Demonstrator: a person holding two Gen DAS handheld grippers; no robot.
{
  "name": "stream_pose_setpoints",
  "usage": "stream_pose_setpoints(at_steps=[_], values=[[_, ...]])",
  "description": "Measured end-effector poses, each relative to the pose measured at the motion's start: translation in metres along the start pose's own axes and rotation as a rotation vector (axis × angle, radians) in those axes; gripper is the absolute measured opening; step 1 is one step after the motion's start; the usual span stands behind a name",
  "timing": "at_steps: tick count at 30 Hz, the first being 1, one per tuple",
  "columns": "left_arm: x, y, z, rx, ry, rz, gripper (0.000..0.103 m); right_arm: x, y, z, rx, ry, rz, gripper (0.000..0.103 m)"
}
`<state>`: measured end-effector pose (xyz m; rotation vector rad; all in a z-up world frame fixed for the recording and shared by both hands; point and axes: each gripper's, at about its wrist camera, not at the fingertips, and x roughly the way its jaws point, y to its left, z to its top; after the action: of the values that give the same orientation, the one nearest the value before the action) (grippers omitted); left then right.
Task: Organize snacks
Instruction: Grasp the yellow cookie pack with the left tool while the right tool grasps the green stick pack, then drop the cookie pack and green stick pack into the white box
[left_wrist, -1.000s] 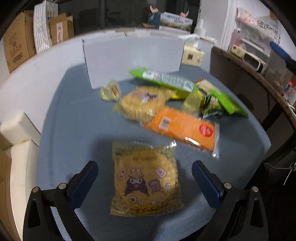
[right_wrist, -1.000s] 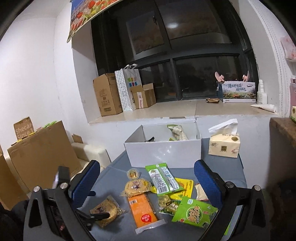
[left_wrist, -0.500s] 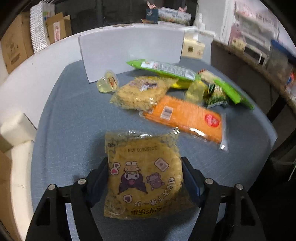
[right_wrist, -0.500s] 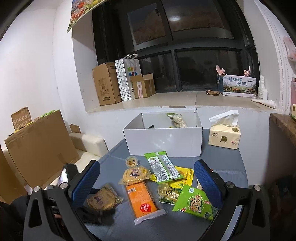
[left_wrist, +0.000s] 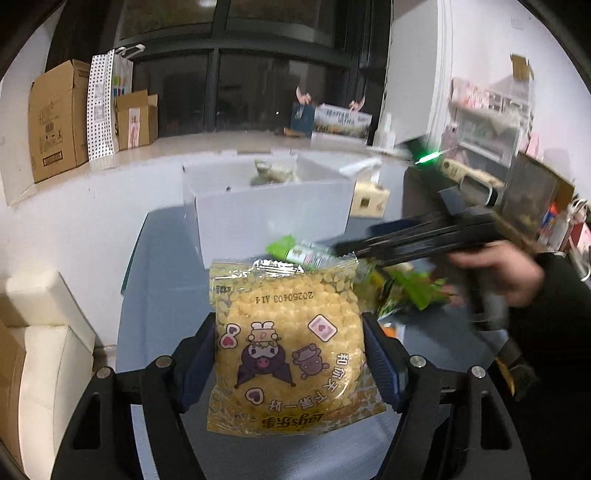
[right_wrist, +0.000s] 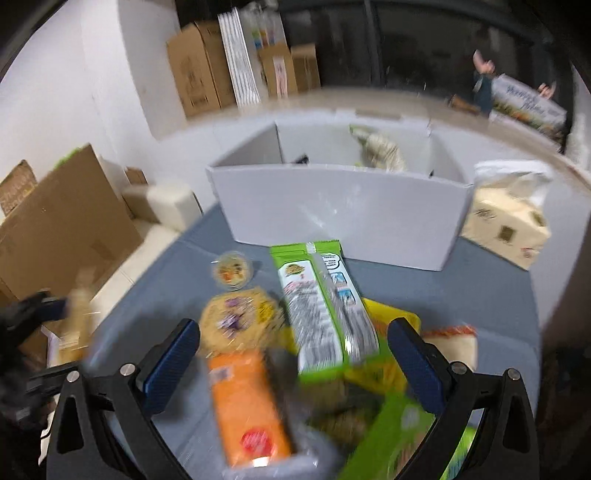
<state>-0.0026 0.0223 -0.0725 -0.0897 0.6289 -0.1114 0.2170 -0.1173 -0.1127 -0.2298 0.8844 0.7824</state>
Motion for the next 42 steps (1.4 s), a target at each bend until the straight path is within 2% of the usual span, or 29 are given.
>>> stream_pose_setpoints(at_steps=[6, 9, 10, 11, 14, 16, 19, 22, 26, 30, 33, 36, 39, 42], values=[[-0.013, -0.002, 0.010, 0.010, -0.035, -0.015, 0.078, 0.056, -0.023, 0.019, 0.024, 0.122, -0.040, 0.103], [-0.010, -0.001, 0.008, -0.002, -0.030, -0.022, 0.078, 0.074, -0.025, 0.014, 0.007, 0.199, -0.014, 0.103], [-0.008, 0.000, 0.007, -0.005, -0.026, -0.021, 0.078, 0.077, -0.025, 0.012, 0.002, 0.217, -0.019, 0.096], [-0.007, 0.000, 0.006, -0.008, -0.022, -0.022, 0.078, 0.079, -0.026, 0.009, 0.000, 0.229, -0.026, 0.069], [-0.003, 0.002, 0.006, -0.017, -0.021, -0.025, 0.078, 0.061, -0.027, 0.005, 0.038, 0.172, -0.031, 0.064], [-0.003, 0.004, 0.007, -0.027, -0.027, -0.025, 0.078, 0.043, -0.027, 0.003, 0.058, 0.129, 0.006, 0.064], [-0.004, 0.007, 0.011, -0.048, -0.049, -0.037, 0.078, -0.003, -0.028, -0.001, 0.088, 0.012, 0.032, 0.064], [-0.003, 0.010, 0.017, -0.063, -0.064, -0.054, 0.078, -0.064, -0.035, -0.011, 0.178, -0.134, 0.099, 0.064], [-0.001, 0.008, 0.031, -0.051, -0.091, -0.067, 0.078, -0.126, -0.040, -0.028, 0.235, -0.271, 0.132, 0.064], [0.005, 0.007, 0.050, -0.044, -0.117, -0.087, 0.078, -0.163, -0.038, -0.041, 0.271, -0.353, 0.149, 0.064], [0.015, 0.007, 0.071, -0.034, -0.137, -0.097, 0.078, -0.174, -0.036, -0.041, 0.273, -0.390, 0.133, 0.064], [0.030, 0.014, 0.095, -0.043, -0.157, -0.118, 0.078, -0.167, -0.036, -0.025, 0.278, -0.402, 0.126, 0.064], [0.050, 0.028, 0.124, -0.078, -0.160, -0.150, 0.078, -0.150, -0.044, 0.001, 0.278, -0.387, 0.098, 0.064], [0.071, 0.042, 0.153, -0.087, -0.165, -0.125, 0.078, -0.134, -0.045, 0.032, 0.258, -0.388, 0.098, 0.064]])
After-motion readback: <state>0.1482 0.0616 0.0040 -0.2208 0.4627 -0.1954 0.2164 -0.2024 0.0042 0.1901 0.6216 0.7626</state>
